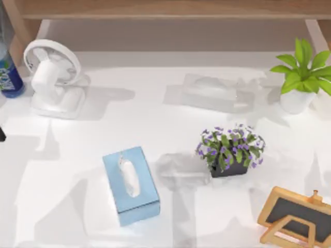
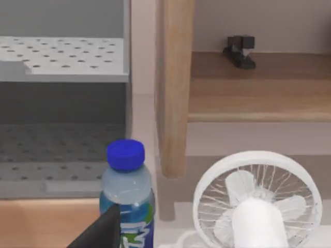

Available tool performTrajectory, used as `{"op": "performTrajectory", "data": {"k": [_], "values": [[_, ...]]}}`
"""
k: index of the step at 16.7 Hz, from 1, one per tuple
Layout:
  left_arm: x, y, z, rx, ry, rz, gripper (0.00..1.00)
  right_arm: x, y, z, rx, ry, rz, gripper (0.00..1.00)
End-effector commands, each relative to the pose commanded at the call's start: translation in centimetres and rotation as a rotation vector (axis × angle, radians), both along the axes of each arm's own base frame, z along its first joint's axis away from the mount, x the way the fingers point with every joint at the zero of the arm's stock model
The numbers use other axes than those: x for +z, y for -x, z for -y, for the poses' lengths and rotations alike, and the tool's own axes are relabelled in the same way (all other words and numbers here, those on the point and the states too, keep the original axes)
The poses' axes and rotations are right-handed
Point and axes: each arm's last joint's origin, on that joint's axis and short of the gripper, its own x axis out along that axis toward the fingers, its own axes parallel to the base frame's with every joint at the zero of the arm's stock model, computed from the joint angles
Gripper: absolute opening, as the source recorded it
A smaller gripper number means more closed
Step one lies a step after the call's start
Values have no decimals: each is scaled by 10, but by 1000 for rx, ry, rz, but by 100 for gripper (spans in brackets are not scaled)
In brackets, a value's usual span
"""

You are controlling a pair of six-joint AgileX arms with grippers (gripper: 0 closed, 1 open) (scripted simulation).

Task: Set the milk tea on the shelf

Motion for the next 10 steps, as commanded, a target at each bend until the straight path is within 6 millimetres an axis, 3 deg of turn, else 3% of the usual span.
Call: {"op": "performTrajectory", "data": {"k": [5, 10], "values": [[-12, -54, -47, 0, 19, -15, 100, 0, 0, 0, 0, 0, 0, 100], [-56, -91, -109, 25, 24, -10, 100, 0, 0, 0, 0, 0, 0, 100]]}}
